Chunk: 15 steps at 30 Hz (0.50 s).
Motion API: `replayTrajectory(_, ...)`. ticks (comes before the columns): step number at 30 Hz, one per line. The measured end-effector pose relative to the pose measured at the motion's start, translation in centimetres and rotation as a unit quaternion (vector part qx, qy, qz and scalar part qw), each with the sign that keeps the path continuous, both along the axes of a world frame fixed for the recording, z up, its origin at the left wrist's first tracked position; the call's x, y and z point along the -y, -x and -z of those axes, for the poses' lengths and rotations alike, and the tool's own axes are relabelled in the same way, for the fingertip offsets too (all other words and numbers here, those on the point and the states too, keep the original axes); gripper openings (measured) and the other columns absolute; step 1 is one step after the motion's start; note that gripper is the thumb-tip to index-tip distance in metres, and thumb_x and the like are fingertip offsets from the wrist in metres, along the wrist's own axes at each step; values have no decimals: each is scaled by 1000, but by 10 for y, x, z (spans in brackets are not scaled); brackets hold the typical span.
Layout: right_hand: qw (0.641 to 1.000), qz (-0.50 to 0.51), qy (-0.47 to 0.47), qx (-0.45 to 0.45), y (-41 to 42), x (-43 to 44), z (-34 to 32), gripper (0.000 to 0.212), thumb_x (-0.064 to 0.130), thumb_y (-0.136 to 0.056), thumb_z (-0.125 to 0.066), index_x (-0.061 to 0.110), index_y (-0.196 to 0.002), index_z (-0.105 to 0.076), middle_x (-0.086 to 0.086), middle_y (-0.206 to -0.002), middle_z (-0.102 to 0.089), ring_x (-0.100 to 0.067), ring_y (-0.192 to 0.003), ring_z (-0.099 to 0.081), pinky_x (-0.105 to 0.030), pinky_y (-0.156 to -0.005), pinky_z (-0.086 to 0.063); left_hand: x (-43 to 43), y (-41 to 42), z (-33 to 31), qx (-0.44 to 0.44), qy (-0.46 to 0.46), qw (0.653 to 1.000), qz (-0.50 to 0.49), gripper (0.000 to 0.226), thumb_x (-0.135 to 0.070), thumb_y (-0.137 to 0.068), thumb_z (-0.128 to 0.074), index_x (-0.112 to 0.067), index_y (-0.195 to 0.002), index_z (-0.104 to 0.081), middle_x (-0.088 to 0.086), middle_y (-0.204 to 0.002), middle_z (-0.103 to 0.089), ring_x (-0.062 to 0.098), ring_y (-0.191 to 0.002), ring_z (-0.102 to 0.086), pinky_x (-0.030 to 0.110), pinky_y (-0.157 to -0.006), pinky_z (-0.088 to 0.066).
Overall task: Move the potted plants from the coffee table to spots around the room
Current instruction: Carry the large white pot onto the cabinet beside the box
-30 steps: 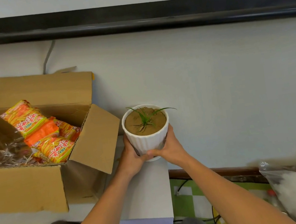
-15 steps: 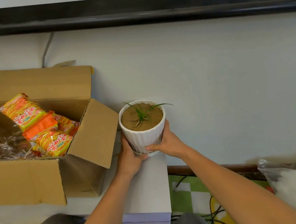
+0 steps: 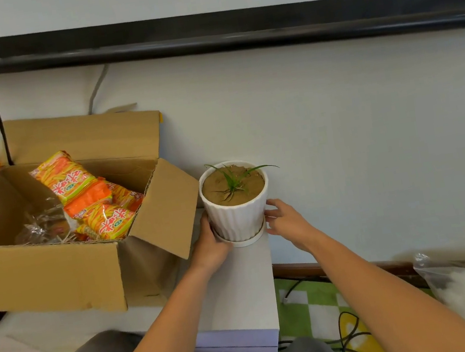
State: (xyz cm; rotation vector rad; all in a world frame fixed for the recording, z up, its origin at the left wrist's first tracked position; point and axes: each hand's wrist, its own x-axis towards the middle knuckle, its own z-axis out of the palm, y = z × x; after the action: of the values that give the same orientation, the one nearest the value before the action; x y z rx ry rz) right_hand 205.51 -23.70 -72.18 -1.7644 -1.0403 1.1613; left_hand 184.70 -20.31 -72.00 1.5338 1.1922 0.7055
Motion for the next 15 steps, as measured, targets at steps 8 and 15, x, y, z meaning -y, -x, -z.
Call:
replayTrajectory(8,999,29,4,29,1,26,-20,52,6,-98,-61,24,-144,-45,-9,-146,-52,-21,-119,-55,-36,-93,-53,17,9,-14,-78,38,996,29,84,-41,-81,-77,-20,-149,-33,4,-144,-53,25,-128,-53,38,-95,-49)
replayTrajectory(15,997,57,-44,-2,24,35,-41,53,10,-93,-67,35,-135,-47,3,-135,-57,-19,-118,-59,-33,-84,-55,32,8,-26,-45,27,998,38,89,-28,-88,-74,-24,-156,-16,3,-146,-46,24,-128,-48,40,-99,-47)
